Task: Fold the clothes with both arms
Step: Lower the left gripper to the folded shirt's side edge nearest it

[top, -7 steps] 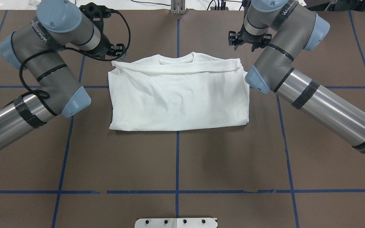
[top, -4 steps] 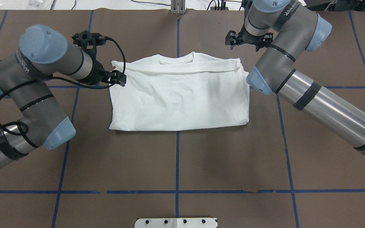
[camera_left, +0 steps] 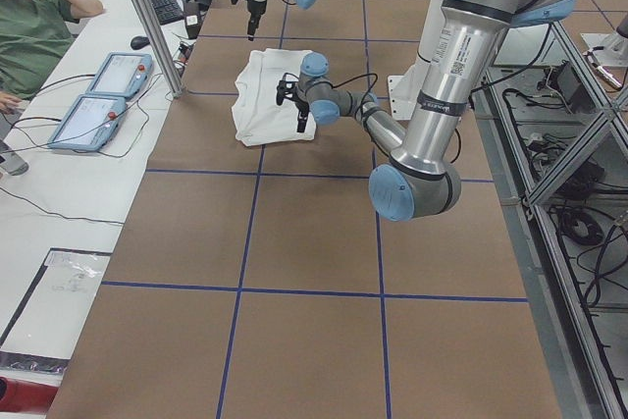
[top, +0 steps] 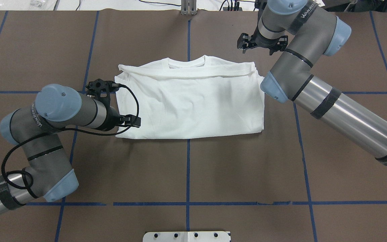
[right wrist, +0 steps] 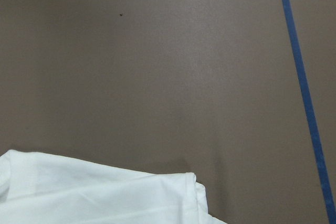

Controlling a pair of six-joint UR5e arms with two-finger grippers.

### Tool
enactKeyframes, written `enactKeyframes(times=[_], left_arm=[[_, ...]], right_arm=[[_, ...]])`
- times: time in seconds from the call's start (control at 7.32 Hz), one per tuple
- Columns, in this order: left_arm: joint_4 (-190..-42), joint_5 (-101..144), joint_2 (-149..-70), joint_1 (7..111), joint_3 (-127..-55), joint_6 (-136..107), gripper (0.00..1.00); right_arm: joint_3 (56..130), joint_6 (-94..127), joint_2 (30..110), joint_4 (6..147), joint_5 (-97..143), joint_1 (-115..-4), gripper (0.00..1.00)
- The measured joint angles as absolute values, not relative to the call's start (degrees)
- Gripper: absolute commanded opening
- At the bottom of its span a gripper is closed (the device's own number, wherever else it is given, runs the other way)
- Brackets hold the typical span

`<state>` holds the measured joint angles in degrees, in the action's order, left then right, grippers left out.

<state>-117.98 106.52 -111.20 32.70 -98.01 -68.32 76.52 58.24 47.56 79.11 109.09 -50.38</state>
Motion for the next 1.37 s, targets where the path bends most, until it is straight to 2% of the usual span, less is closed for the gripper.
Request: enactKeyframes(times=[0.14,0.41,0.55,0.68,1.37], left_arm=[[-118.1,106.1,-111.0,32.1,-97.8,-68.5,0.85],[-118.0,105.9,-111.0,31.6,-96.9,-68.6,0.54],[-118.1,105.9,-111.1,31.4,-96.4,-68.6,0.35],[-118.1,105.9,-111.1,31.3,-96.2,-68.6,0.02],[-117.7,106.1,-108.7,32.4,-98.9,-67.3,0.0]], right_arm=[[76.6,58.3,47.6,79.1,109.1,-50.3,1.0],[77.0,58.4,47.9,79.1,109.0,-50.2,1.0],[77.2,58.4,48.0,79.1,109.0,-50.2,1.0],[77.3,58.4,48.0,79.1,109.0,-50.1,1.0],[78.1,58.7,48.1,79.1,109.0,-49.7,1.0]])
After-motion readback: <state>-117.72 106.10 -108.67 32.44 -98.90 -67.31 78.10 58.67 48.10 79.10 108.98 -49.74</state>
